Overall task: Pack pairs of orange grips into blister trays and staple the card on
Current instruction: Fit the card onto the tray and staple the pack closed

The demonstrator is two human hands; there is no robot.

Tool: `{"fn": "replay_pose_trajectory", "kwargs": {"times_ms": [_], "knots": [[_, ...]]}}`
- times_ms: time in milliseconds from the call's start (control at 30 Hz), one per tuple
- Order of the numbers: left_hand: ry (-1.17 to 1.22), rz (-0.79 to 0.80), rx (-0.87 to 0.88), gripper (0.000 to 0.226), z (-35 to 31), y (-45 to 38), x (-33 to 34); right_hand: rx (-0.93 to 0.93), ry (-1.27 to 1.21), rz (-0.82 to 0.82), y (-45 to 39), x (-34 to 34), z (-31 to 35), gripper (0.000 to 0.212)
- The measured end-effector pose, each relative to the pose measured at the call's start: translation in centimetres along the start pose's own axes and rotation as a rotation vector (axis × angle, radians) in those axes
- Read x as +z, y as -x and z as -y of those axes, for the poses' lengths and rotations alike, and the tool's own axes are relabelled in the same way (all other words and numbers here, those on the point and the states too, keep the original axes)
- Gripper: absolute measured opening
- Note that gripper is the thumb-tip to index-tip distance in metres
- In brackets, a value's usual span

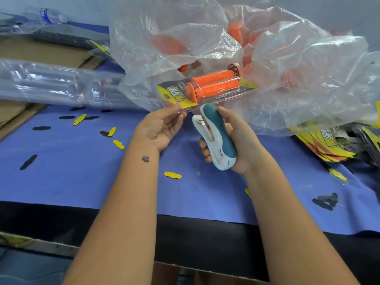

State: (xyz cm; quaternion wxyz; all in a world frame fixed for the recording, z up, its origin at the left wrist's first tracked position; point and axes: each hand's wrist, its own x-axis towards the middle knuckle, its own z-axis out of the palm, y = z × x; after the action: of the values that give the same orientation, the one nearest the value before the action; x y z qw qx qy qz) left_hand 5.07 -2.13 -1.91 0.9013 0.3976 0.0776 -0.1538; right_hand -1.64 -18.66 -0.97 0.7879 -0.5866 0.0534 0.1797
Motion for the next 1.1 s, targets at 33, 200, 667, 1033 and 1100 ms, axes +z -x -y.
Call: {"fn": "replay_pose_trajectory", "kwargs": {"times_ms": [33, 200, 667, 1033, 1100], "knots": [[0.005, -0.011, -0.004, 0.01, 0.1, 0.0, 0.1, 0.002, 0.007, 0.003, 0.0, 0.0, 0.0, 0.055], [0.037, -0.086, 0.044, 0.016, 0.1, -0.3, 0.2, 0.007, 0.286, -0.139, 0.1, 0.7, 0.0, 0.049], [0.049, -0.044, 0.099, 0.018, 0.2, -0.9, -0.2, -0.117, 0.182, -0.48, 0.3, -2.1, 2.5, 0.037], [0.089, 0.214, 0.152, 0.028, 0.3, -0.2, -0.6, -0.422, -0.307, -0.457, -2.7, -1.3, 6.1, 0.012], [-0.103, 0.138, 0.169, 0.027, 0.4, -0.4, -0.4, -0.474, -0.268, -0.479, -3.2, -2.1, 5.9, 0.02]]}}
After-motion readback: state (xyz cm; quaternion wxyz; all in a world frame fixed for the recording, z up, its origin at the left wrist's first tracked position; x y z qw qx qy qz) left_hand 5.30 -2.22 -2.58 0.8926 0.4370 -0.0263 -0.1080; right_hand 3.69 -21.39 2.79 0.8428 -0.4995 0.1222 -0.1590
